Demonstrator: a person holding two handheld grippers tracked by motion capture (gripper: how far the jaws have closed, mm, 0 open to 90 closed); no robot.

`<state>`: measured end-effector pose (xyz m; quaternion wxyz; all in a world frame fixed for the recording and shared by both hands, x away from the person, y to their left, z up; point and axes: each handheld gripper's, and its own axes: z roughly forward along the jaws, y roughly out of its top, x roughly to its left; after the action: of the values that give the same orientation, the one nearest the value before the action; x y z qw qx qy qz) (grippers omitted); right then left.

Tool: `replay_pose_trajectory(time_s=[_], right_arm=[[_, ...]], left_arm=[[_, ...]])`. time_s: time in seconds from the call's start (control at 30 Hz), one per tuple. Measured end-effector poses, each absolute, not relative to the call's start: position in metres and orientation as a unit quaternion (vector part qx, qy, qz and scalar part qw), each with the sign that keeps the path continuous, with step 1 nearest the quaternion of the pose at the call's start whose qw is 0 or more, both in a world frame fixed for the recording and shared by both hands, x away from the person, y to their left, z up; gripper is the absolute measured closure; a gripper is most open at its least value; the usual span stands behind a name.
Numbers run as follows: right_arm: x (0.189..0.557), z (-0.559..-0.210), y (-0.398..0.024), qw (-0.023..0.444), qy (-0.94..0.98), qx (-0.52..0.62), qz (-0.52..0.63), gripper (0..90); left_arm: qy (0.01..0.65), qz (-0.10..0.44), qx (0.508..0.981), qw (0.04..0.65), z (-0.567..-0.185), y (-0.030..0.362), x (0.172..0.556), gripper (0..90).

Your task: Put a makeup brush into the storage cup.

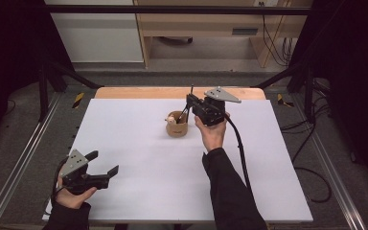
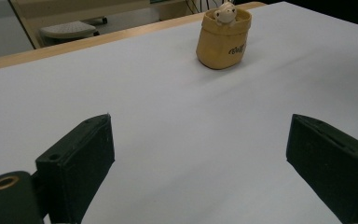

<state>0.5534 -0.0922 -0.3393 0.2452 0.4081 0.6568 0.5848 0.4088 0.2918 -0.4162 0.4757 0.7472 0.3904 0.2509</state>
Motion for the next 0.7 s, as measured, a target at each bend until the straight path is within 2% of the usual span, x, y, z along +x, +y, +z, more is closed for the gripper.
replay_pose_trajectory(time_s=[0.7], right_arm=[[0.577, -0.352, -0.076, 0.253, 0.655, 0.414, 0.579, 85.4]], left_arm=[[0.387, 0.253, 0.748, 0.476, -0.416, 0.293, 0.408, 7.1]])
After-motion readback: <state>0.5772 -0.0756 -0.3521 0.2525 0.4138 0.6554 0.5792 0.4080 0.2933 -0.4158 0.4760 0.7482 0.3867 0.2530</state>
